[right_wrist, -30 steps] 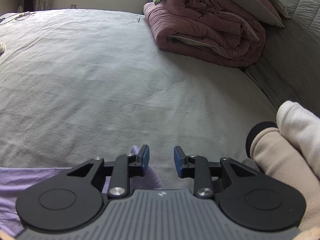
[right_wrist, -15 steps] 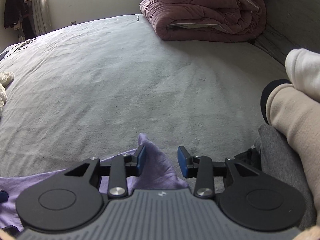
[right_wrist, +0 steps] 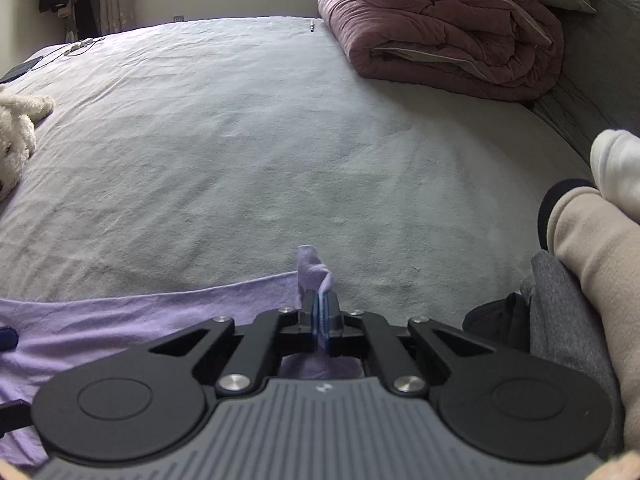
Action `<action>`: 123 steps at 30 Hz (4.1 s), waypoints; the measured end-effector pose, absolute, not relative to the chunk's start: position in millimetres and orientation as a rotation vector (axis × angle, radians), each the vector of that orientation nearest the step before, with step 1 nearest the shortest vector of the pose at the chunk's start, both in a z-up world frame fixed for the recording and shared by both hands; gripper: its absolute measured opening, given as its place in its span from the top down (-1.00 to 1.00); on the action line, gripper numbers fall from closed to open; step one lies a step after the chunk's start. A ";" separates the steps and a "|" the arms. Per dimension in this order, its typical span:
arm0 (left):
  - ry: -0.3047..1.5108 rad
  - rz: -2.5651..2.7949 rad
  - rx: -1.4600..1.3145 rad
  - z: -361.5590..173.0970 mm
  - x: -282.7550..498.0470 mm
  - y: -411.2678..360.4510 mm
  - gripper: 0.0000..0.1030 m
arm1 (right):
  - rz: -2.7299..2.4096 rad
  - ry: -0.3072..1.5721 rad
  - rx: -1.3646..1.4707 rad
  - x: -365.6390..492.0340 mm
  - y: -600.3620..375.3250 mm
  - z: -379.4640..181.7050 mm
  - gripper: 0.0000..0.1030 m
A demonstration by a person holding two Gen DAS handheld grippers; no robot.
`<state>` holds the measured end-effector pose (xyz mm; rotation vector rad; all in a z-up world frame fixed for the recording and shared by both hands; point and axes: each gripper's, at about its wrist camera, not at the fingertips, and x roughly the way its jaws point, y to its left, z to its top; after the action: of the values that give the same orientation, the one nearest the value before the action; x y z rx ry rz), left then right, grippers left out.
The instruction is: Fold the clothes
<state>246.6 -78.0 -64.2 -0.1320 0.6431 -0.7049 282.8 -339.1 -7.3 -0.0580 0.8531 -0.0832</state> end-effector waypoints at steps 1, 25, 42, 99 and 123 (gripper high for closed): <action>0.643 -0.705 -0.132 -64.2 246.7 -78.0 -0.65 | -0.049 0.868 -0.051 281.4 -337.3 -5.4 0.89; 0.643 -0.705 -0.129 -63.5 246.5 -78.3 -0.65 | 0.046 0.791 -0.285 276.5 -299.9 -19.3 0.22; 0.642 -0.703 -0.122 -63.1 245.8 -81.2 -0.66 | -0.338 0.761 -0.309 305.9 -349.1 -21.3 0.70; 0.642 -0.719 -0.085 -64.6 243.6 -85.5 -0.79 | -0.389 0.609 0.034 265.7 -358.7 -23.1 0.69; 0.643 -0.719 -0.060 -64.5 241.4 -89.4 -0.85 | -0.457 0.573 -0.195 288.6 -349.3 -49.2 0.21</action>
<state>241.4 -89.4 -64.5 -0.0602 0.6429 -0.7188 288.6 -349.3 -49.2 -0.1952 0.5735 -0.4572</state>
